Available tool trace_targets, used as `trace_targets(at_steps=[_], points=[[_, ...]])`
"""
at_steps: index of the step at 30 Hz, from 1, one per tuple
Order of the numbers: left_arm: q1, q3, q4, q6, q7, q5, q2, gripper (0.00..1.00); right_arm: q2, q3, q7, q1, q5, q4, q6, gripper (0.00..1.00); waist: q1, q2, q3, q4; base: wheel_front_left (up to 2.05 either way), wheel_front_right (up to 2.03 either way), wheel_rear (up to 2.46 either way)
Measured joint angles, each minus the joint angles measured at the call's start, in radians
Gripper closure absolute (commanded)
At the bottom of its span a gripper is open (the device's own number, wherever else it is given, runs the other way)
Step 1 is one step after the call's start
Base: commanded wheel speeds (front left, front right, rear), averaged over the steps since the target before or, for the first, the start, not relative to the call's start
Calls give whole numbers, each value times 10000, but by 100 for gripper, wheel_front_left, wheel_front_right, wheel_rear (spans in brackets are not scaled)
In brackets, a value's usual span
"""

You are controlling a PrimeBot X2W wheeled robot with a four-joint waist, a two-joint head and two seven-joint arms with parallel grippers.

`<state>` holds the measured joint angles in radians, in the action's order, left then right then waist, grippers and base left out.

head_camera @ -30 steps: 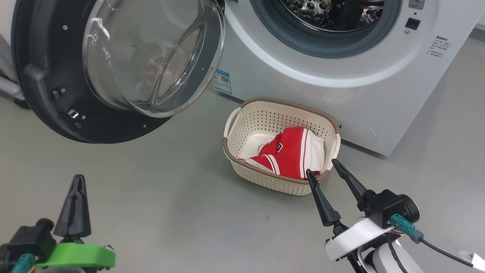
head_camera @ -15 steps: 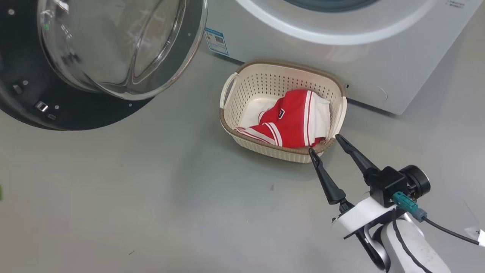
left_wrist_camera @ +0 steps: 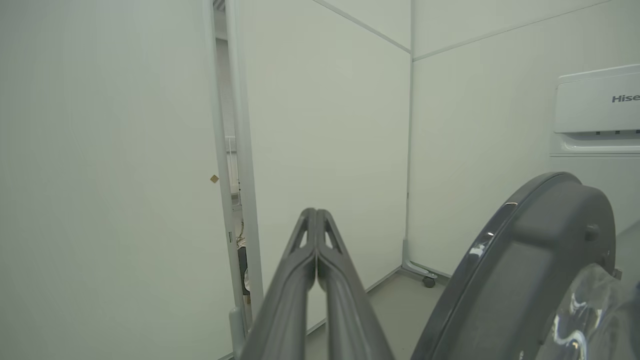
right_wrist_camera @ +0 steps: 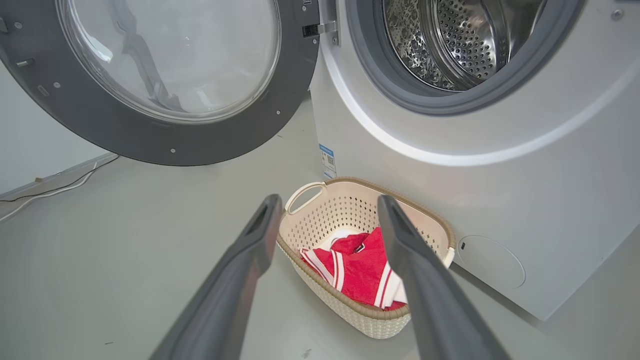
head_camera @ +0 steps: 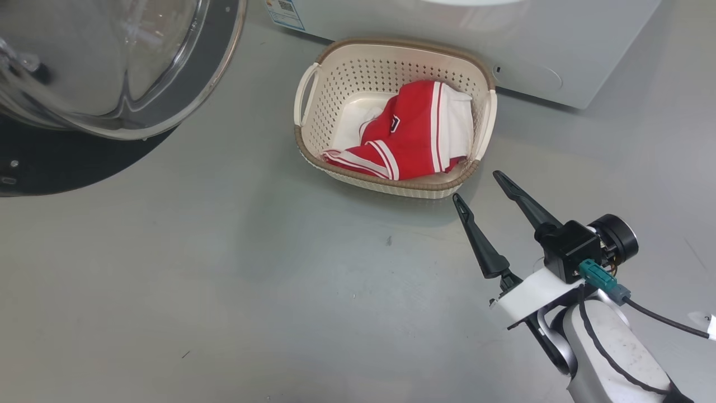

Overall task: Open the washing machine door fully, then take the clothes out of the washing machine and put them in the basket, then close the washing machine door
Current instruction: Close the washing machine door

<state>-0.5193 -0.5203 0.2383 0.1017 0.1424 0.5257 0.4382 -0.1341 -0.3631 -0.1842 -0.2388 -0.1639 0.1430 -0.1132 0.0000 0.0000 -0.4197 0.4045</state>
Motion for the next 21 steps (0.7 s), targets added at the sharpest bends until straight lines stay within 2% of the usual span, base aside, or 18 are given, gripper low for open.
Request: trace_targets(at_steps=[2, 4, 15, 21], points=[[-401, -272, 621, -2, -303, 378, 115, 100, -35, -10, -2, -38, 0, 50, -2, 0, 0, 0, -89, -135, 0, 0, 0], [-960, -746, 1277, -58, -669, 1281, 27, 100, -63, -10, -4, -50, -2, 113, -2, 0, 0, 0, -153, -256, 0, 0, 0], [-2901, -2648, 4142, -1521, -2568, 3567, 17, 100, -148, -42, -31, -186, -2, 226, -4, 0, 0, 0, -218, -495, 0, 0, 0], [-3525, -3227, 5083, -1835, -3446, 4556, -38, 100, -148, -82, -42, -194, -6, 284, -19, 0, 0, 0, -210, -505, 0, 0, 0]])
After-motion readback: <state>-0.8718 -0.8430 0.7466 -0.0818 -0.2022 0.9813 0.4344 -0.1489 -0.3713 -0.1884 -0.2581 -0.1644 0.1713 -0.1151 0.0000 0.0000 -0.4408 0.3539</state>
